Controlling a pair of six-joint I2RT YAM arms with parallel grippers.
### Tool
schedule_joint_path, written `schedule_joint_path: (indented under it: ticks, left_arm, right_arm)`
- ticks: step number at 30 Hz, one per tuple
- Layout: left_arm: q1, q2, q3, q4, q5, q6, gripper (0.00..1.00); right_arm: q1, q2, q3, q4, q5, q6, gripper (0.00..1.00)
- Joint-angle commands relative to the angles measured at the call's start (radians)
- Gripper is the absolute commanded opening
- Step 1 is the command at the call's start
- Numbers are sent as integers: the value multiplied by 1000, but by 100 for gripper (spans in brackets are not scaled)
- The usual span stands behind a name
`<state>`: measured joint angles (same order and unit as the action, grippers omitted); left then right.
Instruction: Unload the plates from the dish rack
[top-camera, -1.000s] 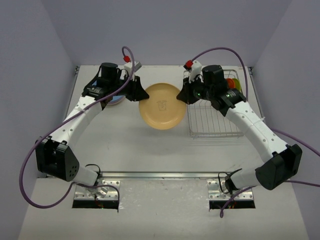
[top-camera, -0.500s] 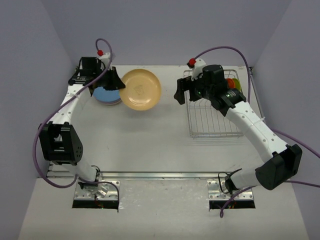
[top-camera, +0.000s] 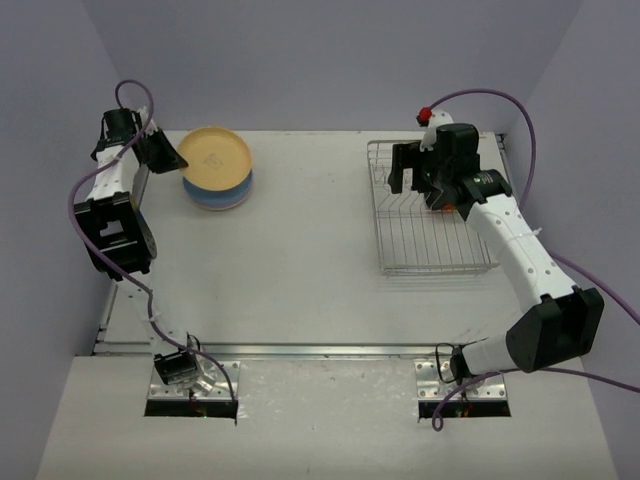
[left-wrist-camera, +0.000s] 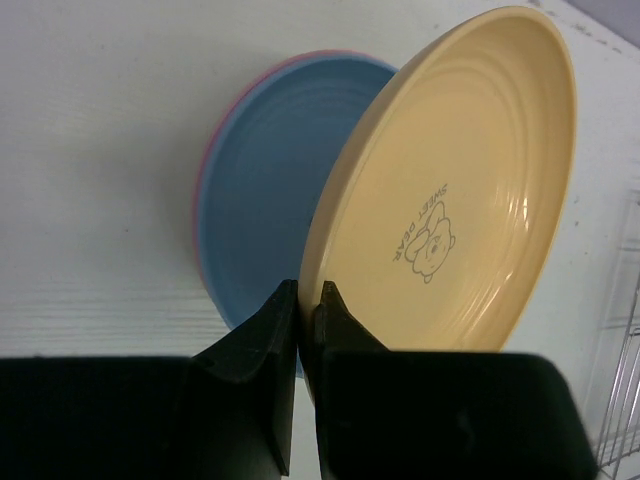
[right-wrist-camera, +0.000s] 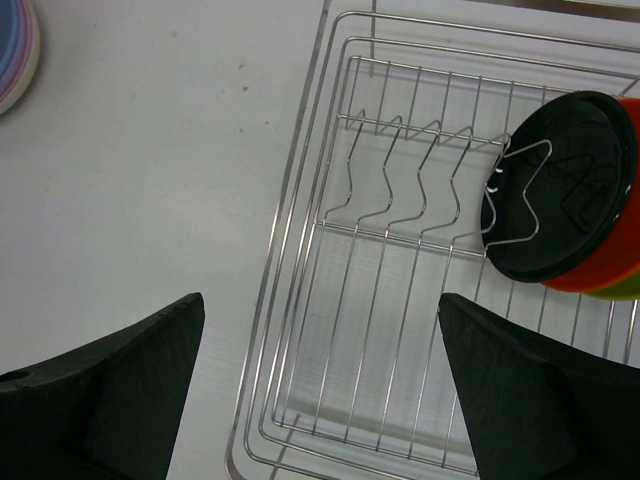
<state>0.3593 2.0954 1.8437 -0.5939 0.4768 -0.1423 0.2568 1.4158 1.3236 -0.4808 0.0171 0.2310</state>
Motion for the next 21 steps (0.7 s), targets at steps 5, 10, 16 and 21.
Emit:
schedule_joint_path:
  ticks: [5,10,16,21]
  left_arm:
    - [12,82,54,4,-3,-40,0]
    - [12,81,28,11,-24,-31,22]
    - [12,-5,11,40,-59,-7,64]
    - [-20,-204,-35,126,-228,55,65]
  right_arm:
    - [-27,-4,-15,9,46,3,99]
    - [-40,3,-11,8,71,-5,99]
    - [-52,27,4,5,202,-20,93]
    - [-71,81,27,12,418,-57,77]
